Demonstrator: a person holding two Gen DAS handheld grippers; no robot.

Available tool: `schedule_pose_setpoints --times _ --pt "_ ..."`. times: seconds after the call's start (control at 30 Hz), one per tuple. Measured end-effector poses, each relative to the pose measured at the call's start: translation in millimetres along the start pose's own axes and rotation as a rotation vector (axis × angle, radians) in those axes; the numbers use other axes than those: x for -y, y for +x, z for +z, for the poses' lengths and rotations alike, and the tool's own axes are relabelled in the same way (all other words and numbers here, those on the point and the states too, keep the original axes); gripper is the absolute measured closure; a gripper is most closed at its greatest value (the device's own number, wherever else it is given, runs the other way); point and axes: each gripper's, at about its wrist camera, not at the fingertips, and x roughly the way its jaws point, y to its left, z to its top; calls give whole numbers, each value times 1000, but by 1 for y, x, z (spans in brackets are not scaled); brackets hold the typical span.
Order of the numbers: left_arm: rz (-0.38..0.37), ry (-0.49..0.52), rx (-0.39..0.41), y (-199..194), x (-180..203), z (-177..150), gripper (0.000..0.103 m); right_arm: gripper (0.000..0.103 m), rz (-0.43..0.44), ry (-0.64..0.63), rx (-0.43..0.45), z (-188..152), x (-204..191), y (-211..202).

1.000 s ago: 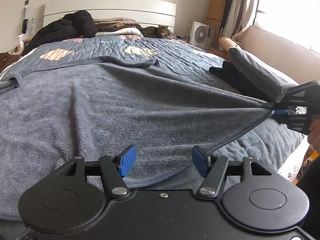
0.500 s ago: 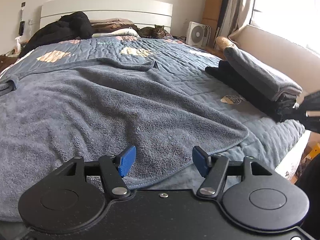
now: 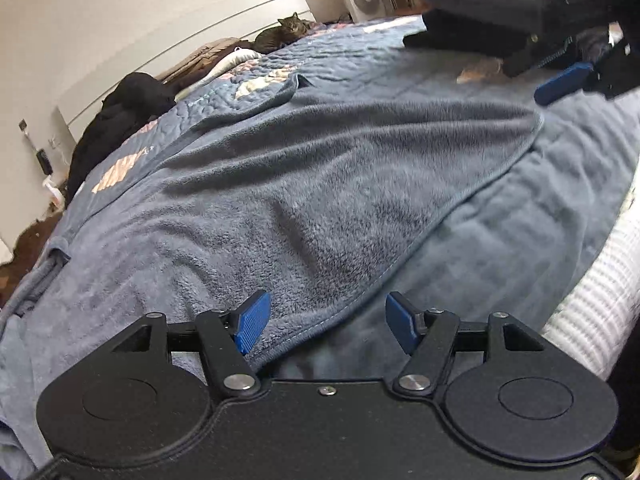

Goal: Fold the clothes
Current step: 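Fold the grey blanket hem over with the right gripper and open it, then hold the blanket edge with the left gripper while the right gripper grasps the edge near the clothes stack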

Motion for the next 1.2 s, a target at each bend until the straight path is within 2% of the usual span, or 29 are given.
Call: schedule_pose_setpoints --times 0.07,0.23,0.33,0.37,0.4,0.43,0.47,0.5,0.63,0.8,0.9,1.0,1.1,1.2 --pt "28 43 -10 7 5 -3 40 57 -8 -22 8 -3 0 2" --pt "88 155 -5 19 23 -6 40 55 -28 -45 29 -6 2 2" --pt "104 171 4 23 26 -5 43 55 -34 -17 36 -6 6 4" --pt "101 170 6 24 26 -5 53 55 -34 -10 39 -5 8 4" --pt "95 172 9 25 26 -4 72 55 -36 -7 43 -5 9 4" --pt "90 173 9 25 27 -4 84 55 -36 -9 46 -5 10 3" --pt "88 171 4 26 27 -3 94 55 -36 -12 49 -5 10 1" --pt "87 170 0 26 28 -3 96 55 -36 -13 52 -5 11 0" --pt "18 101 2 16 22 1 99 55 -36 -2 62 -4 14 -4" --pt "-46 106 27 -9 25 0 100 55 -39 22 72 -2 19 -8" --pt "-67 133 15 -18 28 -7 100 55 -37 27 70 -2 19 -8" --pt "-104 116 14 -27 22 -8 100 55 -35 23 66 -2 17 -7" --pt "-107 84 35 -35 15 -6 101 55 -51 13 56 -1 14 -6" --pt "-101 94 21 -29 15 -9 100 55 -88 12 33 -2 15 -2"
